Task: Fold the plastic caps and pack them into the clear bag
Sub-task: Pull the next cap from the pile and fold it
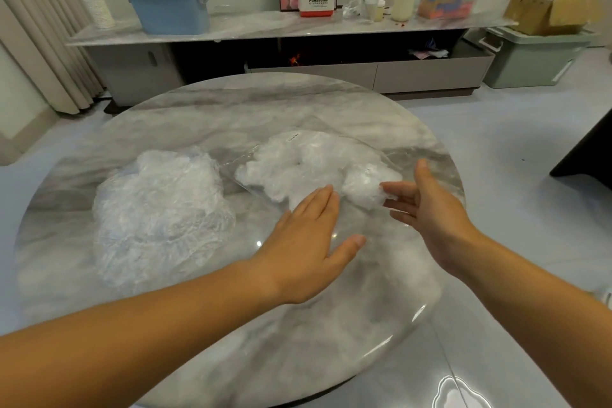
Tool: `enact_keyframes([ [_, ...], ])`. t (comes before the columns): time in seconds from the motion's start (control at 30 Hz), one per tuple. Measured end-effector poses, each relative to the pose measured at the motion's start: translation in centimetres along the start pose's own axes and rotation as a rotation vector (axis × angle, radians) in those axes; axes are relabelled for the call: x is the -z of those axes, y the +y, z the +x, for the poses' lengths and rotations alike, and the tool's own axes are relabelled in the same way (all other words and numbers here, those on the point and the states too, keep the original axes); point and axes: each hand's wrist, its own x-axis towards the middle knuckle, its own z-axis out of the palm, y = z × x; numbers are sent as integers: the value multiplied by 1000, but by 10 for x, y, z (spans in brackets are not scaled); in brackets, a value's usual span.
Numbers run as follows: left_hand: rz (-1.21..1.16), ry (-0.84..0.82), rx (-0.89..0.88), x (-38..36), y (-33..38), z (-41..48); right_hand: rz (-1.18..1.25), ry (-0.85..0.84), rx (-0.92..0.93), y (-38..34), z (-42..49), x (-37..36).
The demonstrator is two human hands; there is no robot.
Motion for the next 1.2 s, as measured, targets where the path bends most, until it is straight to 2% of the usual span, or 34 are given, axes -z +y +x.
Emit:
enact_keyframes([
  [0.13,-140,-4,-40,4,0,-11,154,-139,-29,-5,-6,-18],
  [0.4,-222,10,-140,9,-10,-37,512,-326,-123,-15,-9,-42],
  [0.7,-328,-35,-189,10,-19,-62,809,-155,-148,-24,6,-55],
  [0.93,-312,-77,-177,10,-19,-65,1018,-86,-195,-24,8,-62],
  [1.2,-287,-117,-147,4,-28,-60,947,28,-256,-19,-12,-46],
])
